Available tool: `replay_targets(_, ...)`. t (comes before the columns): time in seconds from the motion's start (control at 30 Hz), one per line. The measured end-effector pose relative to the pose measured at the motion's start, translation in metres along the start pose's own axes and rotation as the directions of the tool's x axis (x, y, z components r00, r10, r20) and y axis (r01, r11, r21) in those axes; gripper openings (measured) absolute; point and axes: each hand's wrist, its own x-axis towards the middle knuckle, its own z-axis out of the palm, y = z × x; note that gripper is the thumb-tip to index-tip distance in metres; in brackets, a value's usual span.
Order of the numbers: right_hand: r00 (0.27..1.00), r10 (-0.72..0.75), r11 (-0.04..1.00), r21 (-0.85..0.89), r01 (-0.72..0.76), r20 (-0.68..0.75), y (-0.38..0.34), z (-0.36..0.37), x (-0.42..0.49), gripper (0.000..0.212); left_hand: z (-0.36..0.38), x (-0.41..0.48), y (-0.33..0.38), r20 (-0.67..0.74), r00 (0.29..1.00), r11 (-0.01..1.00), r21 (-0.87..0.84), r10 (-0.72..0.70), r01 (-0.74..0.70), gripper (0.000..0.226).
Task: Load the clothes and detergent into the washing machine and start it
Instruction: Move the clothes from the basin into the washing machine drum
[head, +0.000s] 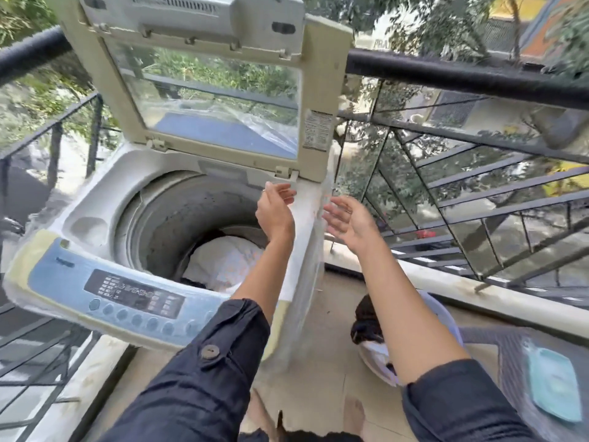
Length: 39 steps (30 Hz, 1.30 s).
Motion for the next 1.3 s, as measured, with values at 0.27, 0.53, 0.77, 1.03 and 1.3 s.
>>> replay_targets(0.27,0.993,0.043,0.997,-0.062,-0.050,-0.109,-0.020,-0.136,-0.008,0.022,0.094,-0.076,-0.061,0.131,0.990,0.997,0.063,-0.045,0.037,0.046)
replay_targets(0.53,0.959,0.100,0.994,-0.010,-0.106,-0.266,-0.010,-0.250,-0.001,0.021,0.141,-0.117,-0.145,0.152,0.956,0.940,0.274,-0.250,0.202,0.031)
replay_targets(0.77,0.904,0.180,0.984,0.057,-0.171,-0.388,0.037,-0.324,0.046,0.025,0.166,-0.113,-0.226,0.189,0.915,0.817,0.539,-0.356,0.207,0.032)
replay_targets(1.03,0.815,0.311,0.942,0.046,-0.332,-0.489,0.158,-0.400,0.140,0.050,0.188,-0.083,-0.381,0.090,0.880,0.623,0.740,-0.466,0.254,0.057)
replay_targets(1.3,0.710,0.511,0.858,0.240,-0.454,-0.485,0.259,-0.439,0.210,0.114,0.207,-0.068,-0.508,0.028,0.823,0.550,0.757,-0.567,0.353,0.068)
